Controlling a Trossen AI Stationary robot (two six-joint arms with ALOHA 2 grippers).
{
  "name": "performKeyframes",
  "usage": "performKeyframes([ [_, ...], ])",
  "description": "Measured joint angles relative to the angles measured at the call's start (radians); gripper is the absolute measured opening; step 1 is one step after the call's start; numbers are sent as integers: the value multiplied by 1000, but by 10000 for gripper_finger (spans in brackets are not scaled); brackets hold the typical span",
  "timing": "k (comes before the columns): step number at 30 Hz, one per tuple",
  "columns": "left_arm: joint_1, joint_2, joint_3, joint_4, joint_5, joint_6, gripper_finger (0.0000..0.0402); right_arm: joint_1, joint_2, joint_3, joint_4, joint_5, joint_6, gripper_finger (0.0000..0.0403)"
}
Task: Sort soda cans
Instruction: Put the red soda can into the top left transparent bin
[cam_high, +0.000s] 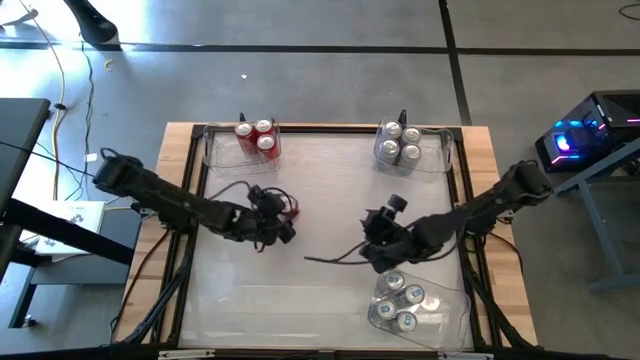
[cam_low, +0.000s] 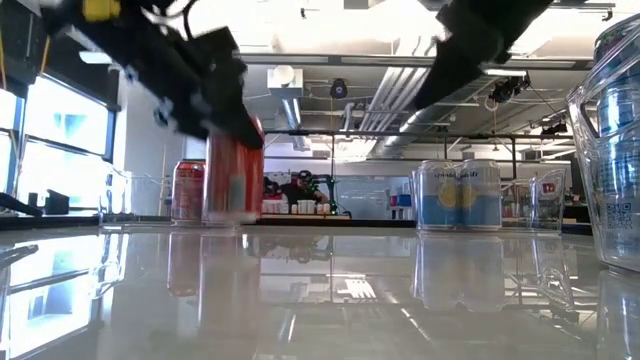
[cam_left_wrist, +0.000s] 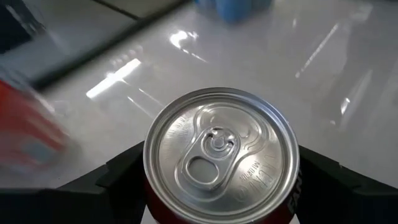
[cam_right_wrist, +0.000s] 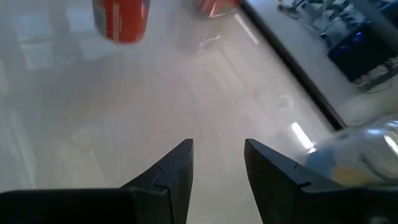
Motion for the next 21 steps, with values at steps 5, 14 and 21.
performKeyframes([
  [5, 3, -189, 85, -245, -80, 52, 292, 57, -35, 0, -72, 89, 90, 139],
  [14, 215, -513, 136, -440, -171, 236, 292, 69, -35, -27, -55, 106, 116, 139],
  [21, 463, -612, -42, -393, -76, 234, 292, 66, -34, -76, -22, 103, 149, 139],
])
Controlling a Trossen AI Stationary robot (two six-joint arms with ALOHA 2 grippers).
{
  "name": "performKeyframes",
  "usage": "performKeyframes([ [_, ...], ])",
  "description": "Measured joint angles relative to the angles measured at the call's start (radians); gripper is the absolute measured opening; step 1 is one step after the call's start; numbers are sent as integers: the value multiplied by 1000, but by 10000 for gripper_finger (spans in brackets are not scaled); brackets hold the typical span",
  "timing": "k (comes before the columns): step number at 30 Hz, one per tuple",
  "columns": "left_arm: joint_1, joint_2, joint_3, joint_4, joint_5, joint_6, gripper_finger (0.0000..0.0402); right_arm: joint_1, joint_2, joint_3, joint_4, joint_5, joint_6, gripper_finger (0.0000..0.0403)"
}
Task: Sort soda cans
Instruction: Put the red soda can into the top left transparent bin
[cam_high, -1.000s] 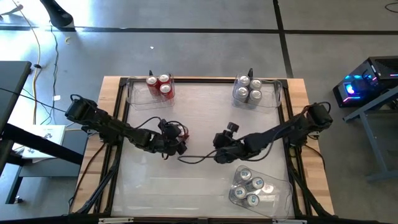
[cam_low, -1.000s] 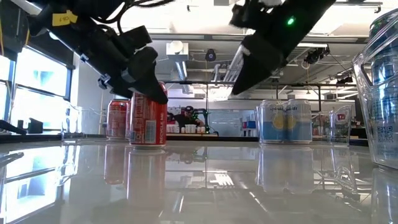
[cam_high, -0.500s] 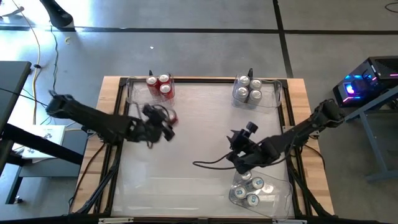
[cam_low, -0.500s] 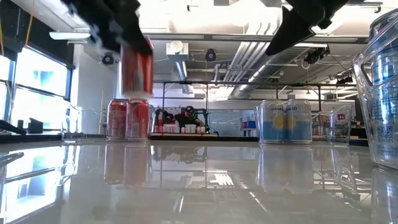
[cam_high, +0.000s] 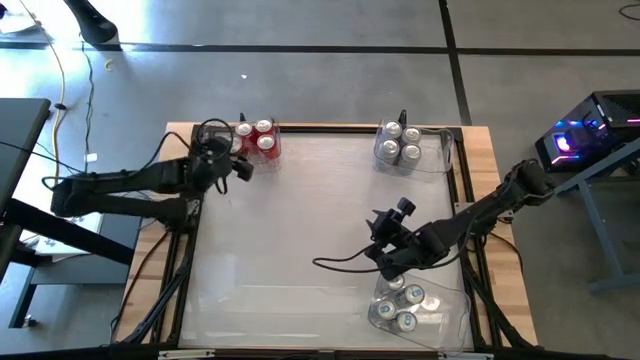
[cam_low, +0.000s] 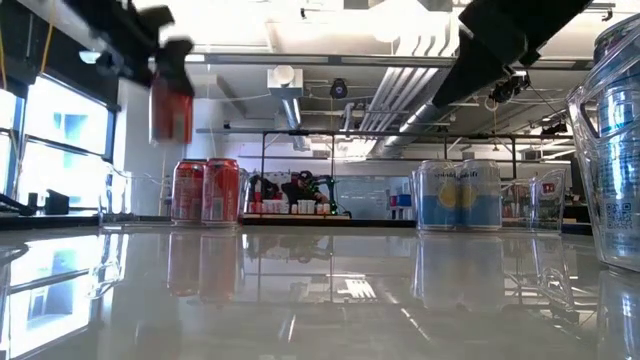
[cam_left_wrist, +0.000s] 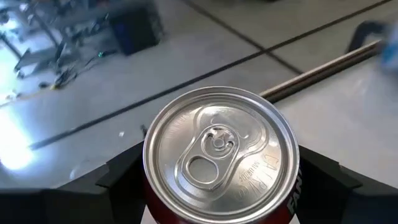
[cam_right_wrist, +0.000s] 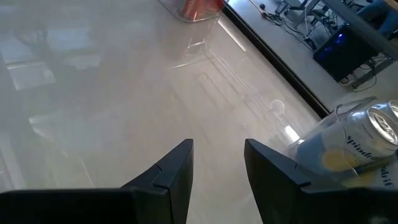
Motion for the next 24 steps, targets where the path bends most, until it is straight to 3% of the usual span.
performKeyframes([
  [5, 145, -1, -158, 272, 95, 81, 292, 0, 0, -3, 13, -4, -8, 139],
  [10, 274, 7, -233, 488, 170, 138, 292, 0, 0, -3, 13, -9, -10, 139],
  [17, 371, 88, -239, 500, 310, 130, 292, 0, 0, -3, 15, -9, -10, 139],
  [24, 375, 222, -239, 532, 323, 121, 292, 0, 1, -3, 18, -12, -10, 139],
])
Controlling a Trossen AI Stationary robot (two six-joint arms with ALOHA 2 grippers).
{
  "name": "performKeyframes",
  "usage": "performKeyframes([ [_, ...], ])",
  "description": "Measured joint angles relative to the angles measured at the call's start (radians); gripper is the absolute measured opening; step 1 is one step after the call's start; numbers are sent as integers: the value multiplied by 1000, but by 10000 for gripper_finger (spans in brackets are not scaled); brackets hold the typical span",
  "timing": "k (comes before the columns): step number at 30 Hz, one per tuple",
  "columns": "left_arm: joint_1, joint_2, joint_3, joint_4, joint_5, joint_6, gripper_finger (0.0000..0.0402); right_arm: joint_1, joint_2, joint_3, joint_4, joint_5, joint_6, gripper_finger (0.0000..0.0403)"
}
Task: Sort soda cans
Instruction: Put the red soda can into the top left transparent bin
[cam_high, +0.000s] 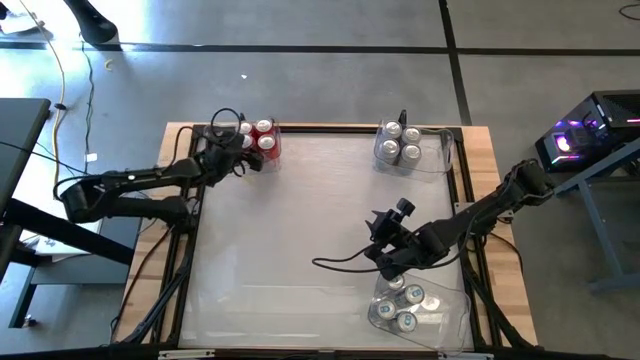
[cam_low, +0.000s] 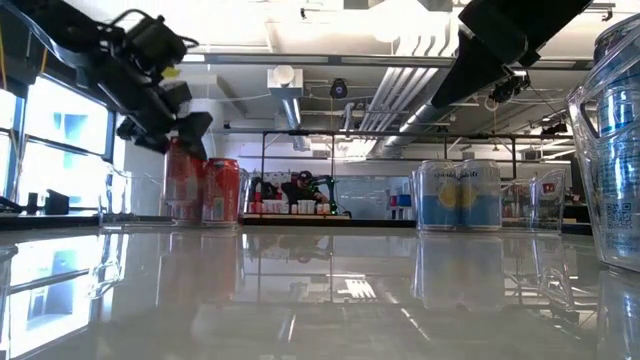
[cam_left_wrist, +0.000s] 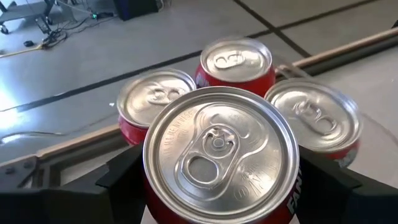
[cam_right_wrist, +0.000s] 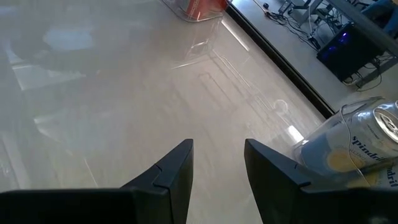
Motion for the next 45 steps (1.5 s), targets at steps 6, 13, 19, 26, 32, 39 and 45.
performKeyframes([
  [6, 0, 75, 0, 43, 5, -26, 296, 0, 0, 0, 0, -6, 0, 139],
  [13, 0, 115, 0, 41, 11, -56, 316, 0, 0, 0, 0, -6, 0, 139],
  [19, 0, 129, 0, 37, 12, -83, 320, 0, 0, 0, 0, -5, 0, 139],
  [26, 6, 129, 0, 20, 16, -123, 321, 0, 0, 0, 0, -5, 0, 139],
  [32, 10, 129, 0, 23, 40, -102, 322, 0, 0, 0, 2, -5, 0, 139],
  [39, 58, 128, 3, 27, 172, -70, 344, 0, 0, 0, 4, -5, 0, 139],
  [45, 92, 102, 3, 14, 211, -16, 359, 0, 0, 0, 8, -5, 0, 139],
])
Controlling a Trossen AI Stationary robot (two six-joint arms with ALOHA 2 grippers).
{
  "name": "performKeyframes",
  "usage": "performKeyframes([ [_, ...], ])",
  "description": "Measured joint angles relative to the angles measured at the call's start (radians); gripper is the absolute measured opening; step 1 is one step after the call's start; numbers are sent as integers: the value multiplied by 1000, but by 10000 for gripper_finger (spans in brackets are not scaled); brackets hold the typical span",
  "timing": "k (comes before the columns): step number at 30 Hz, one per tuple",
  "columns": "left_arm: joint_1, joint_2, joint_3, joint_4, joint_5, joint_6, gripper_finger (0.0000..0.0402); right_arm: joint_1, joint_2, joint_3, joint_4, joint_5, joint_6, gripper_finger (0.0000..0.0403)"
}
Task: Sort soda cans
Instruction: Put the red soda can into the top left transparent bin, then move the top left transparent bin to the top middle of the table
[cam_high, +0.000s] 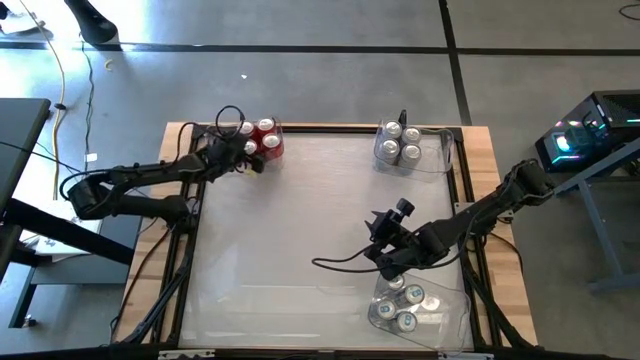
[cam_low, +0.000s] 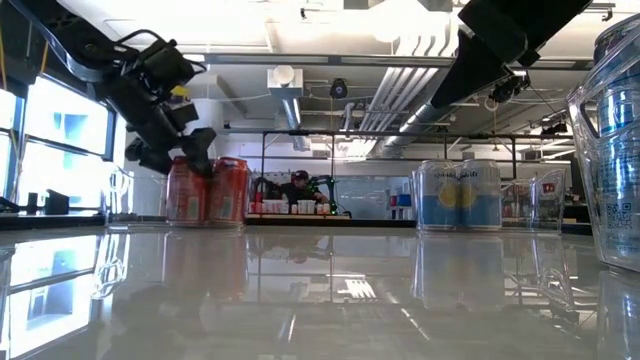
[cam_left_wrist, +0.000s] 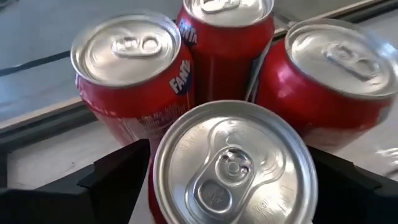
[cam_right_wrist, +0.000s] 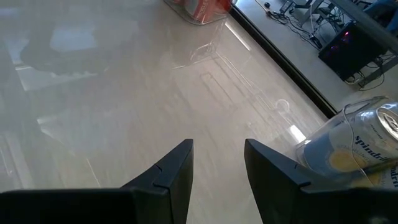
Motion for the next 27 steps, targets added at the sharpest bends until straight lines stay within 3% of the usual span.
performKeyframes([
  [7, -29, -123, 76, -147, -7, 67, 360, 0, 0, 0, 1, 0, 0, 139],
  [14, -95, -179, 323, -595, 80, 197, 360, 0, 0, 0, 8, 0, 0, 139],
  [17, -98, -142, 422, -804, 141, 229, 360, 0, 0, 0, 15, 8, -11, 139],
  [21, -88, -40, 480, -1025, 139, 317, 353, 0, 0, 0, 63, 12, -67, 139],
  [27, -49, 163, 481, -1111, 48, 424, 336, 0, 0, 0, 120, 11, -146, 139],
])
